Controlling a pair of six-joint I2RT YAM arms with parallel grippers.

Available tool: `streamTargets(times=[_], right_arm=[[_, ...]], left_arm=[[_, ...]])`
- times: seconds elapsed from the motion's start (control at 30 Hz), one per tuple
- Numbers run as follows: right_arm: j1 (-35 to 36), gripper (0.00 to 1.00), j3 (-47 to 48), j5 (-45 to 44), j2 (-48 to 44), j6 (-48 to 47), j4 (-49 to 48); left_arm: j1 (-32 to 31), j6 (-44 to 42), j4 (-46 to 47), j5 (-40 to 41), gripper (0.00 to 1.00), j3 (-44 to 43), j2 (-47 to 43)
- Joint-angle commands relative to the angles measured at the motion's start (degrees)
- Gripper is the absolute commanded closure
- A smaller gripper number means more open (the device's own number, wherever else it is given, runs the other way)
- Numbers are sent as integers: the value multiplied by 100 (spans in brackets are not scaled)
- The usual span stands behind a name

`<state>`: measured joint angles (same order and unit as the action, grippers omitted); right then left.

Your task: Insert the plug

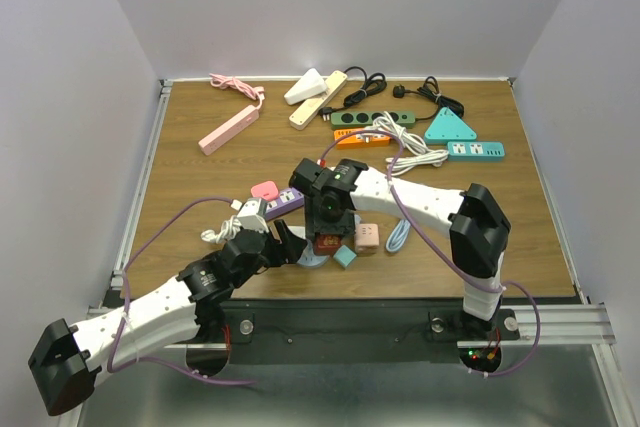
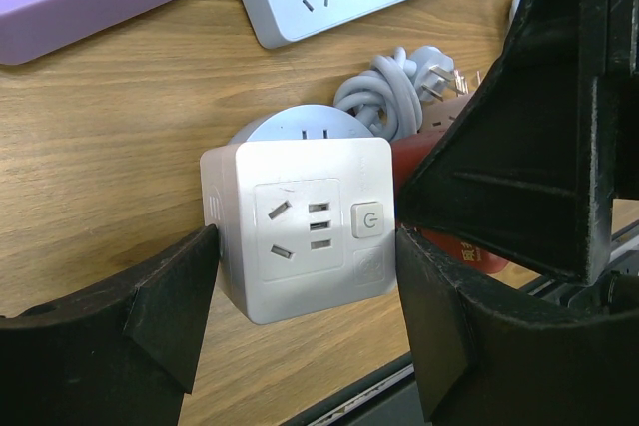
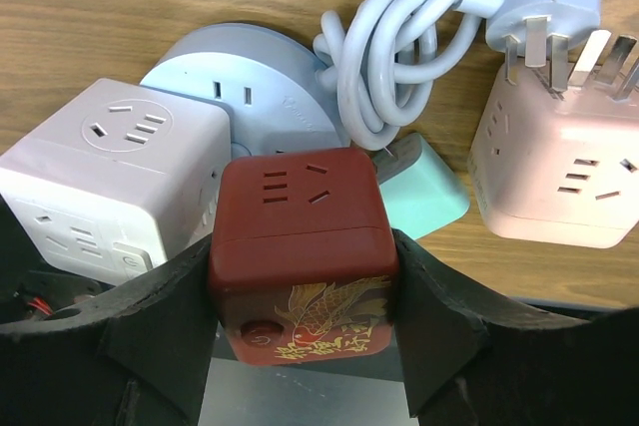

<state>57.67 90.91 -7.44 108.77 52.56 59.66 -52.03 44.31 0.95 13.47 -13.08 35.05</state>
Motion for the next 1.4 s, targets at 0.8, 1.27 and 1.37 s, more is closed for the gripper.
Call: streamTargets(times=[0.8, 1.27, 1.37], right_arm=[[87, 100, -171, -882, 600, 326, 143], [130, 100, -469, -952, 619, 317, -112], [183, 100, -566, -970, 593, 369, -200]], left_arm=[[-44, -177, 344, -495, 59, 113, -226], [-44, -213, -481, 6, 46, -335, -1017], [-44, -125, -508, 50, 46, -283, -1009]])
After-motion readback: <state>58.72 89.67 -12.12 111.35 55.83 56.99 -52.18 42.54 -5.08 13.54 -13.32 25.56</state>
